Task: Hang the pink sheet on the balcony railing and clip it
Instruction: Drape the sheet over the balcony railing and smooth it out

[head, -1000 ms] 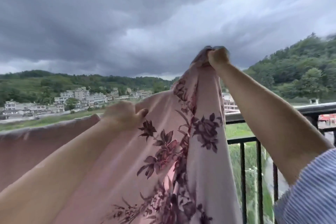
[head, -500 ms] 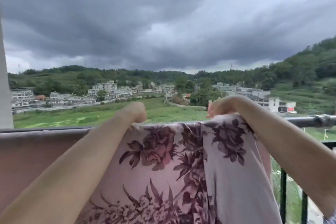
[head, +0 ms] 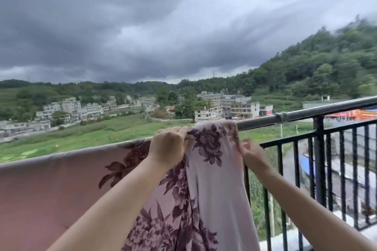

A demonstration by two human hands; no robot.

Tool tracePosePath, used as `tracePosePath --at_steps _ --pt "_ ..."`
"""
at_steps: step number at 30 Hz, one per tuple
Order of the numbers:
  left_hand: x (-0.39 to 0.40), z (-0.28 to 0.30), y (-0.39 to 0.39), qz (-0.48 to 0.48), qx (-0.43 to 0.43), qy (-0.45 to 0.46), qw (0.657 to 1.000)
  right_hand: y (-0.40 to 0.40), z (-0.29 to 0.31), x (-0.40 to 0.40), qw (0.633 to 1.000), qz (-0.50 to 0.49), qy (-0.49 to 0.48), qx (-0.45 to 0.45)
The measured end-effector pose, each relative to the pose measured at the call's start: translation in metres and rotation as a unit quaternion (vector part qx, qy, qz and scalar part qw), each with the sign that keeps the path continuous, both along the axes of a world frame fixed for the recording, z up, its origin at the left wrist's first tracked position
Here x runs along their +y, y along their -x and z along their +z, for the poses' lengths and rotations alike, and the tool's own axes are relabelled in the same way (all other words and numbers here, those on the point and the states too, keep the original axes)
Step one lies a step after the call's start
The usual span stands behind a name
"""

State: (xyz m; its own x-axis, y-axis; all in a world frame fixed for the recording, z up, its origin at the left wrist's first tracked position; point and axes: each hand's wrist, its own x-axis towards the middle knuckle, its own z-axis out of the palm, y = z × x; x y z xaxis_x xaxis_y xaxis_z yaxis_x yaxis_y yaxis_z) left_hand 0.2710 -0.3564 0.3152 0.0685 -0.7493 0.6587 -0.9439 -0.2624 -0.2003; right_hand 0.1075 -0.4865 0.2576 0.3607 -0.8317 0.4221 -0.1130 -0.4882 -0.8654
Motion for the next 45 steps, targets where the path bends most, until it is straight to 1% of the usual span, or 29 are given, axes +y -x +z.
tracePosePath --at_steps 1,2,3,4,6,7,9,12,14,15,17,18,20,23,25,28,29,31,33,34,35,36,37,38,39,41,42,44,45 --pt "-0.001 -0.001 -0.002 -0.004 0.011 0.009 1.0 0.001 -0.009 -0.001 0.988 0.113 -0.103 -0.015" --pt "0.0 -0.001 -0.002 -0.003 0.019 0.007 1.0 0.002 -0.016 0.002 0.969 0.18 -0.164 -0.032" --pt "0.0 -0.001 -0.003 -0.001 0.016 0.012 1.0 0.002 -0.02 0.002 0.955 0.223 -0.19 -0.048" --pt "0.0 -0.002 -0.004 0.006 0.007 0.012 1.0 0.004 -0.019 0.003 0.952 0.237 -0.187 -0.048" --pt "0.0 -0.006 -0.004 0.028 -0.02 0.003 0.999 0.009 -0.016 0.005 0.974 0.183 -0.132 -0.016" --pt "0.002 -0.006 -0.002 0.033 -0.027 0.006 0.999 0.014 -0.014 0.004 0.988 0.132 -0.077 0.008" --pt "0.003 -0.002 0.003 0.061 -0.015 -0.015 0.998 0.031 0.0 -0.001 0.999 0.036 0.025 0.031" --pt "0.005 0.003 0.006 0.088 -0.016 -0.033 0.995 0.062 0.039 -0.023 0.992 -0.081 0.092 0.002" --pt "0.003 0.008 0.014 0.114 -0.014 -0.049 0.992 0.075 0.076 -0.049 0.979 -0.169 0.107 -0.044" --pt "0.001 0.011 0.018 0.135 -0.006 -0.065 0.989 0.079 0.092 -0.063 0.974 -0.193 0.102 -0.053" --pt "-0.01 0.02 0.029 0.165 0.004 -0.085 0.983 0.077 0.121 -0.084 0.974 -0.197 0.11 -0.034" --pt "-0.019 0.025 0.039 0.162 0.005 -0.082 0.983 0.075 0.133 -0.093 0.972 -0.198 0.129 -0.004" --pt "-0.043 0.035 0.063 0.118 0.012 -0.067 0.991 0.07 0.158 -0.11 0.956 -0.219 0.188 0.055" --pt "-0.085 0.046 0.103 0.078 0.053 -0.042 0.995 0.064 0.196 -0.139 0.931 -0.239 0.263 0.078" --pt "-0.116 0.056 0.114 0.125 0.042 -0.003 0.991 0.057 0.217 -0.161 0.92 -0.247 0.293 0.078" --pt "-0.149 0.076 0.104 0.238 0.025 0.051 0.97 0.039 0.231 -0.19 0.891 -0.269 0.348 0.11" --pt "-0.155 0.08 0.098 0.268 0.027 0.054 0.961 0.032 0.228 -0.198 0.883 -0.267 0.365 0.124" --pt "-0.167 0.077 0.083 0.312 0.076 -0.002 0.947 0.017 0.215 -0.21 0.882 -0.23 0.379 0.162" --pt "-0.176 0.064 0.072 0.308 0.156 -0.097 0.933 0.01 0.196 -0.211 0.887 -0.133 0.379 0.227" --pt "-0.178 0.058 0.069 0.289 0.189 -0.126 0.93 0.013 0.186 -0.206 0.877 -0.074 0.378 0.286" --pt "-0.176 0.056 0.069 0.268 0.22 -0.139 0.928 0.021 0.177 -0.199 0.864 -0.02 0.369 0.343" --pt "-0.174 0.054 0.07 0.239 0.243 -0.126 0.932 0.033 0.168 -0.192 0.851 0.023 0.357 0.384" --pt "-0.171 0.054 0.074 0.208 0.262 -0.102 0.937 0.048 0.16 -0.186 0.845 0.064 0.347 0.402" --pt "-0.167 0.053 0.08 0.167 0.263 -0.07 0.948 0.066 0.153 -0.181 0.852 0.107 0.334 0.39" --pt "-0.163 0.051 0.089 0.122 0.249 -0.034 0.96 0.085 0.145 -0.179 0.87 0.142 0.314 0.353" --pt "-0.154 0.042 0.11 0.016 0.216 0.023 0.976 0.12 0.129 -0.176 0.913 0.179 0.257 0.26" --pt "-0.151 0.034 0.12 -0.026 0.196 0.031 0.98 0.135 0.121 -0.176 0.93 0.19 0.227 0.217" --pt "-0.15 0.021 0.128 -0.062 0.158 0.036 0.985 0.155 0.098 -0.181 0.959 0.185 0.168 0.132" --pt "-0.151 0.017 0.128 -0.064 0.153 0.043 0.985 0.161 0.085 -0.185 0.973 0.187 0.111 0.084"
